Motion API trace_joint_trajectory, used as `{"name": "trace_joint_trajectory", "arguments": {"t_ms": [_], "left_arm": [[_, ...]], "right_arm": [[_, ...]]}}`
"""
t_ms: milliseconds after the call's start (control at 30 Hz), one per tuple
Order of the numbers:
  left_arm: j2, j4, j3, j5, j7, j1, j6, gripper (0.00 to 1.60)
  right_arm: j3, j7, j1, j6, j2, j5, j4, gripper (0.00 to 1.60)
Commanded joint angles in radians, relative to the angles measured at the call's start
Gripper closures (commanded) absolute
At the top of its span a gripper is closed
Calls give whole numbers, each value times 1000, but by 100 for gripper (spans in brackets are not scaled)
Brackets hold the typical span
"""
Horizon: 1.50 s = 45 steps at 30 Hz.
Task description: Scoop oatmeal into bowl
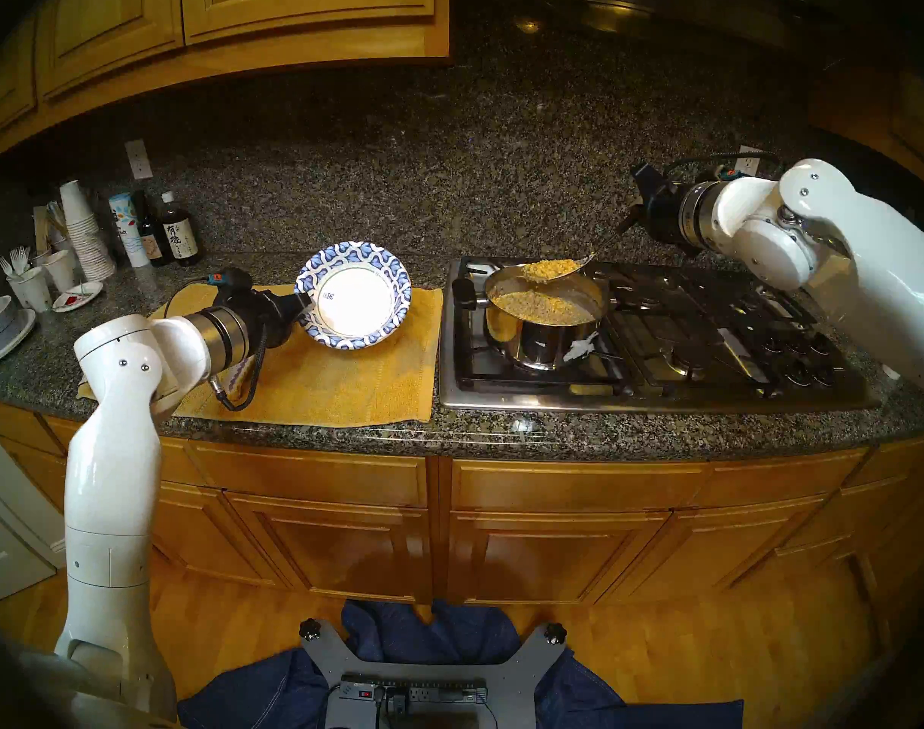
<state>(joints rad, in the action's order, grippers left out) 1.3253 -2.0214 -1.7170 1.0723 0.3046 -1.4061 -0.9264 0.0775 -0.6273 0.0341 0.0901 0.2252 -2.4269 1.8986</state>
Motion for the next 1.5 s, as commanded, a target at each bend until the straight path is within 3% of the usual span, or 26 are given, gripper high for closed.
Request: {"name": "trace_joint_trajectory", "arguments": {"t_ms": [0,1167,1467], "left_arm": [[10,-24,-13,55,26,107,-19,160],[53,102,15,229,289,349,-33,160],[97,153,32,344,367,423,-33,160]], "right_arm": [[37,12,40,7,2,7,2,160],[36,13,42,7,2,7,2,160],[35,12,42,7,2,6,2,160]]}}
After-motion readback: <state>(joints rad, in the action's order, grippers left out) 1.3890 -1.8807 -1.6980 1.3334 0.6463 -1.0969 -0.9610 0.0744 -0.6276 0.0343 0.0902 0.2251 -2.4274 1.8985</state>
